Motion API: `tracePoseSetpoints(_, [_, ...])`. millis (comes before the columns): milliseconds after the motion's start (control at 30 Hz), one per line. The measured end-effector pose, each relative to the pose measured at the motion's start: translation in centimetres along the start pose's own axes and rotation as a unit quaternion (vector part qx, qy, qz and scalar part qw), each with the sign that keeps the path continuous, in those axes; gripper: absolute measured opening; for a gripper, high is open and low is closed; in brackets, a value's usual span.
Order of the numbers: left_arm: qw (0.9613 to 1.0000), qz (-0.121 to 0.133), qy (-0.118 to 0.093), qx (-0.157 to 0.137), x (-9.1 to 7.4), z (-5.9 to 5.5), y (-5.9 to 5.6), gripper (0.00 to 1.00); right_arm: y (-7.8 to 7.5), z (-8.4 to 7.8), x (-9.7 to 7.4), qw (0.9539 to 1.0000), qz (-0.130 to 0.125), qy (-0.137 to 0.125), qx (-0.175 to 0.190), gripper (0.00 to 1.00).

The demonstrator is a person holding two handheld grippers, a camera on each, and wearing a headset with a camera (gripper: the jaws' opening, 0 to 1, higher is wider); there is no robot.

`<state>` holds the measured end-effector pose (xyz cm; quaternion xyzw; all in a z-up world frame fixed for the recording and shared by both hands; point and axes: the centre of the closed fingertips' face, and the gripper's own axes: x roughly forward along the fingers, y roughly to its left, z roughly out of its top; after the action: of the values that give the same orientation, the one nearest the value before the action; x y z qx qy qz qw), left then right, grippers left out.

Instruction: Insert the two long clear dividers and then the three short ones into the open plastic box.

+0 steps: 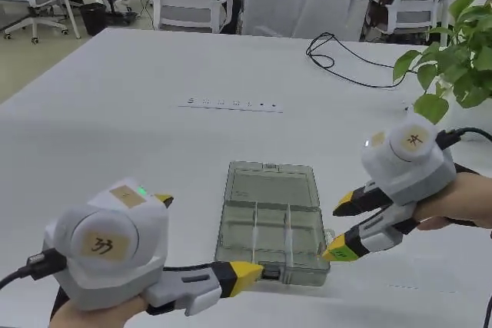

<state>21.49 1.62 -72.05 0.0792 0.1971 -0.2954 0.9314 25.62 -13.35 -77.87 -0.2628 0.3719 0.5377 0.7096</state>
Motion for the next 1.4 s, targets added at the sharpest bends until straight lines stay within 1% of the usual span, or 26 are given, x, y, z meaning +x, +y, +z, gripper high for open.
tracePoseSetpoints(67, [1.0, 0.002, 0.001, 0.0, 0.0, -0.1, 0.1, 0.92, -0.3, -0.5, 0.0, 1.0, 0.0, 0.005, -0.004, 0.51])
tracePoseSetpoints(167, [1.0, 0.005, 0.003, 0.0, -0.2, -0.2, 0.2, 0.92, -0.6, -1.5, 0.0, 0.9996, 0.003, 0.018, -0.023, 0.51])
tracePoseSetpoints(300, [0.9999, 0.009, 0.006, 0.0, -0.3, -0.3, 0.5, 0.91, -0.8, -2.6, 0.1, 0.9988, 0.008, 0.028, -0.039, 0.5])
tracePoseSetpoints(467, [0.9999, 0.012, 0.007, -0.001, -0.3, -0.3, 0.7, 0.91, -1.0, -4.1, 0.3, 0.9971, 0.014, 0.048, -0.057, 0.49])
tracePoseSetpoints(500, [0.9999, 0.013, 0.008, -0.001, -0.3, -0.3, 0.7, 0.91, -1.0, -4.6, 0.4, 0.9965, 0.015, 0.055, -0.061, 0.49])
tracePoseSetpoints(567, [0.9999, 0.014, 0.009, -0.001, -0.3, -0.4, 0.8, 0.91, -1.1, -5.1, 0.5, 0.9961, 0.017, 0.059, -0.063, 0.48])
tracePoseSetpoints(667, [0.9998, 0.014, 0.01, -0.002, -0.3, -0.4, 0.8, 0.9, -1.2, -6.1, 0.7, 0.9941, 0.019, 0.077, -0.075, 0.47])
tracePoseSetpoints(767, [0.9998, 0.015, 0.01, -0.004, -0.3, -0.4, 0.8, 0.9, -1.4, -6.6, 0.9, 0.994, 0.019, 0.083, -0.069, 0.47])
tracePoseSetpoints(967, [0.9998, 0.013, 0.011, -0.002, -0.3, -0.4, 0.7, 0.88, -1.7, -8.0, 1.3, 0.991, 0.018, 0.106, -0.079, 0.45])
tracePoseSetpoints(1167, [0.9999, 0.012, 0.012, 0.001, -0.2, -0.3, 0.6, 0.87, -2.0, -9.1, 1.5, 0.9888, 0.017, 0.12, -0.088, 0.42])
tracePoseSetpoints(1300, [0.9998, 0.011, 0.014, 0.004, -0.2, -0.4, 0.5, 0.87, -2.3, -9.6, 1.6, 0.9886, 0.016, 0.123, -0.086, 0.4])
tracePoseSetpoints(1400, [0.9998, 0.009, 0.015, 0.006, -0.2, -0.4, 0.4, 0.86, -2.3, -9.7, 1.6, 0.9887, 0.017, 0.122, -0.085, 0.39])
